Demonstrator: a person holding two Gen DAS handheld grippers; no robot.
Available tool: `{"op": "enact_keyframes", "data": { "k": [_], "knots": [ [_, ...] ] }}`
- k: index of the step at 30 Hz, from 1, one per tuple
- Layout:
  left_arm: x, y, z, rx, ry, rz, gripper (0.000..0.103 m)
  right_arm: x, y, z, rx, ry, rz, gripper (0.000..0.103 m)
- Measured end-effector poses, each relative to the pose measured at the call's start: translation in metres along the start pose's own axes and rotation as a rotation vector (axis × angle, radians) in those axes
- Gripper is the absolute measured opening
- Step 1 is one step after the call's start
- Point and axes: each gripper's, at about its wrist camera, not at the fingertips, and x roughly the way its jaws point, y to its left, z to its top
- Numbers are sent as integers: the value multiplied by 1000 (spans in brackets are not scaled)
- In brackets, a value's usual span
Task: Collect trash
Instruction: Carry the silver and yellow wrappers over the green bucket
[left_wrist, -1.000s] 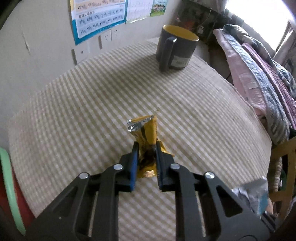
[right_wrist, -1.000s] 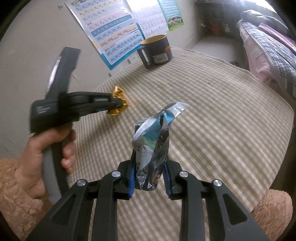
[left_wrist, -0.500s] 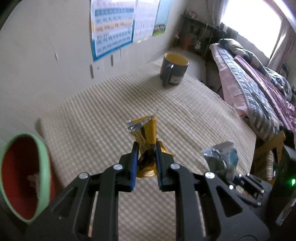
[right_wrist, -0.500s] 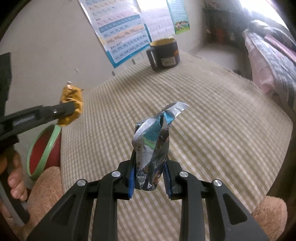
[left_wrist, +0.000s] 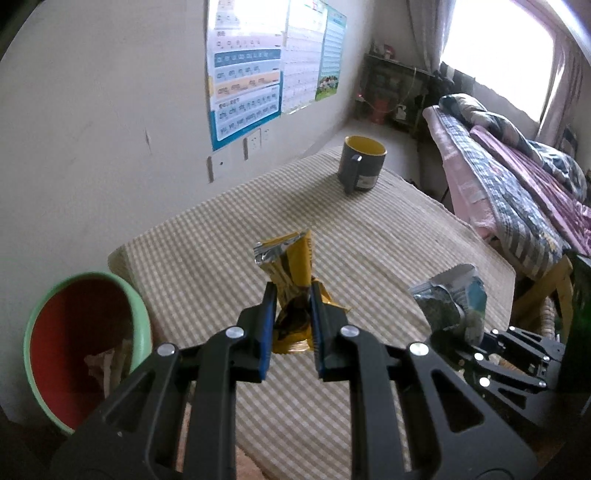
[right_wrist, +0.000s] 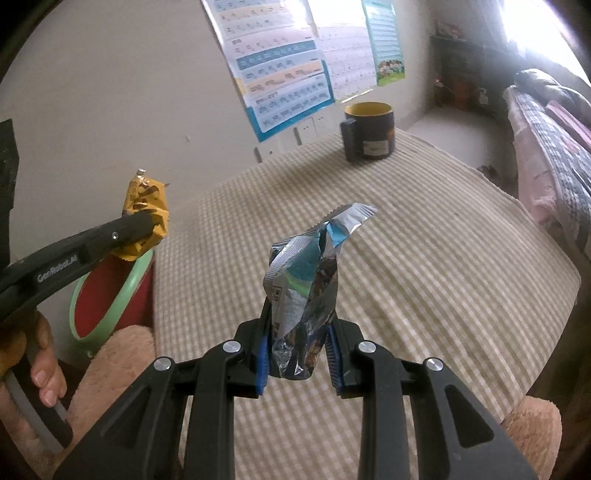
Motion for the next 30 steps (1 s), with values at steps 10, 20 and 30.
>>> {"op": "enact_keyframes", "data": {
  "k": [10, 20, 30],
  "knots": [
    [-11, 22, -5, -45, -24, 9, 16, -7, 32, 10, -53, -1, 18, 26],
    [-14, 41, -11, -81, -32, 15, 16, -5, 56, 19, -98, 6, 38, 26],
    [-12, 63, -17, -116, -30, 26, 16, 1, 73, 22, -138, 23, 38, 26]
  ]
}}
